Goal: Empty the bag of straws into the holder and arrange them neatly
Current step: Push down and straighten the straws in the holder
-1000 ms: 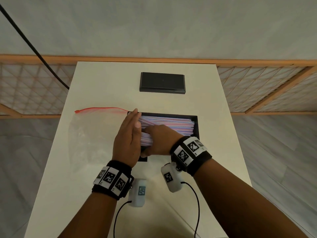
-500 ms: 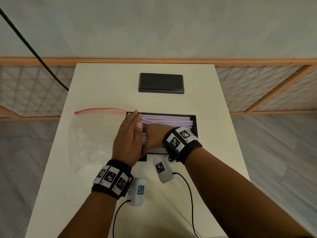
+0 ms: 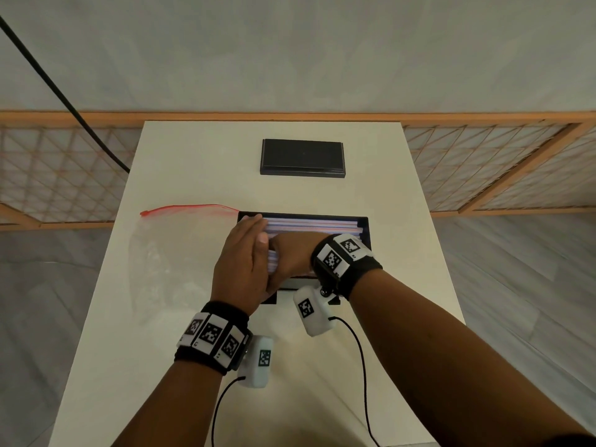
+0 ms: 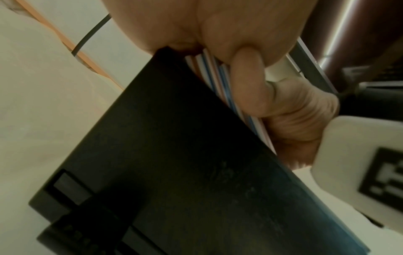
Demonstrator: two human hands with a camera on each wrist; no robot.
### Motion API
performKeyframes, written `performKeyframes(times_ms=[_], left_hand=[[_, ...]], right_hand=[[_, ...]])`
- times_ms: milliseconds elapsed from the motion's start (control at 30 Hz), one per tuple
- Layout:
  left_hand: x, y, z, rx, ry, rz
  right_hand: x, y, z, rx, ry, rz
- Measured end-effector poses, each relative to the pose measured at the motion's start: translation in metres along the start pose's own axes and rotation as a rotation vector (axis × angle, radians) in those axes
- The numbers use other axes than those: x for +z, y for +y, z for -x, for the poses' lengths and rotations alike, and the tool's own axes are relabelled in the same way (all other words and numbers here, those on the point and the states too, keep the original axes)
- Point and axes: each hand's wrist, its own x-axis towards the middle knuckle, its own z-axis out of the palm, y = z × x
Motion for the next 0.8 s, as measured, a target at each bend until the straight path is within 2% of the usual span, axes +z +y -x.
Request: performKeyframes(times_ms=[300,433,667,800], left_hand=[[-0.004,-0.001,0.0,-0.016,0.027,0.063],[-0.001,-0.008,0.001,0.016,0.031,0.058],[-0.002,-0.013,0.003,0.037,0.058,0.146],[0.004,-0.017,0.005,0.048,0.082,0.124]], right_hand=[[-0.012,-0.009,0.002,-0.038,-0.027,0.043],[-0.008,-0.008,0.003,0.004,-0.053,0.044],[-0.006,-0.013,0.001,0.04,0.076,0.204],[0.004,-0.009,0.002,0.022,0.102,0.174]])
